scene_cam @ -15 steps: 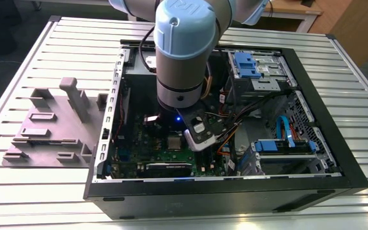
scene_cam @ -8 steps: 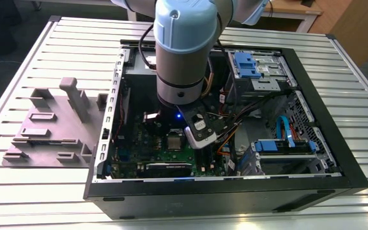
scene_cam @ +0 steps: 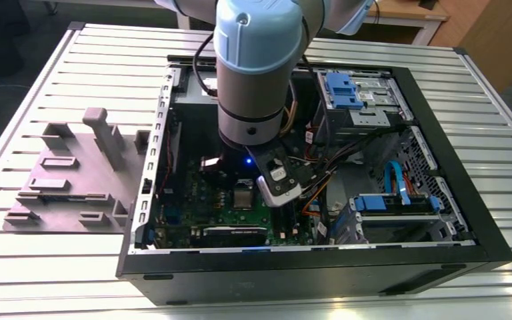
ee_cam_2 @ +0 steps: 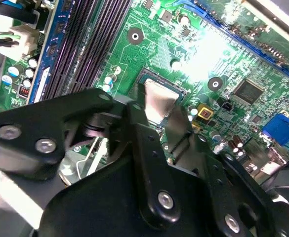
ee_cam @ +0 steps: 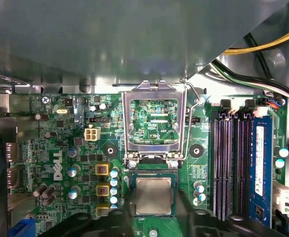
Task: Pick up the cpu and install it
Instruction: 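Place the cpu into insertion slot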
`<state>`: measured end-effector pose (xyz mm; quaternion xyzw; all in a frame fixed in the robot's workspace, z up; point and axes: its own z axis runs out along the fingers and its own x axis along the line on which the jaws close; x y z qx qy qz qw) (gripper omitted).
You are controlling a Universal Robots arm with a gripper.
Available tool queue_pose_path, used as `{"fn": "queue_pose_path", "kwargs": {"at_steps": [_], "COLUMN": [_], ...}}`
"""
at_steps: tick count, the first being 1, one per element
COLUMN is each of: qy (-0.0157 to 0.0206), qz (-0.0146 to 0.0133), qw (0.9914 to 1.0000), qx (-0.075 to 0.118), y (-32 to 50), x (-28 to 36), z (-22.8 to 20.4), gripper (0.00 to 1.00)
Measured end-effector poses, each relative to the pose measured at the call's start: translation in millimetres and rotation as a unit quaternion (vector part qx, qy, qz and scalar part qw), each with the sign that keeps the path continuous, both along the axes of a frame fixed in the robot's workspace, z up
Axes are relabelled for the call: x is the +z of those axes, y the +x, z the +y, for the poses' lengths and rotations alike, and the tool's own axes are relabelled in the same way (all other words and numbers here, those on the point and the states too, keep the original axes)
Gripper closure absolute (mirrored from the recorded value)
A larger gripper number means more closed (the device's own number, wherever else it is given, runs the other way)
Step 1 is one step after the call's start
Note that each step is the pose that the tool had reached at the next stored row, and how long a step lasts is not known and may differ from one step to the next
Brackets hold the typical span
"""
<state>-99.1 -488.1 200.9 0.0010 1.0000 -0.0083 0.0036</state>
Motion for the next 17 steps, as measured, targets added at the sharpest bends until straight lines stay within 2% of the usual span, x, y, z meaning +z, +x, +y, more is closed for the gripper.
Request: {"fn": "queue_pose_path", "kwargs": {"at_steps": [1, 2, 4, 5, 7, 8, 9, 13, 17], "qy": [0.0000, 0.0000, 0.0000, 0.0000, 0.0000, 0.0000, 0.0000, 0.0000, -0.0031], "qz": [0.0000, 0.0000, 0.0000, 0.0000, 0.0000, 0.0000, 0.0000, 0.0000, 0.0001], "qw": [1.00000, 1.00000, 1.00000, 1.00000, 1.00000, 1.00000, 1.00000, 1.00000, 1.00000], "qx": [0.000, 0.000, 0.000, 0.000, 0.000, 0.000, 0.000, 0.000, 0.000], "y": [0.0, 0.0, 0.0, 0.0, 0.0, 0.0, 0.0, 0.0, 0.0], "x": [0.1, 0.2, 0.3, 0.4, 0.6, 0.6, 0.7, 1.0, 1.1], "z": [0.0, 0.0, 0.0, 0.0, 0.0, 0.0, 0.0, 0.0, -0.1], "gripper": [0.60, 0.60, 0.71, 0.71, 0.83, 0.83, 0.89, 0.90, 0.90]}}
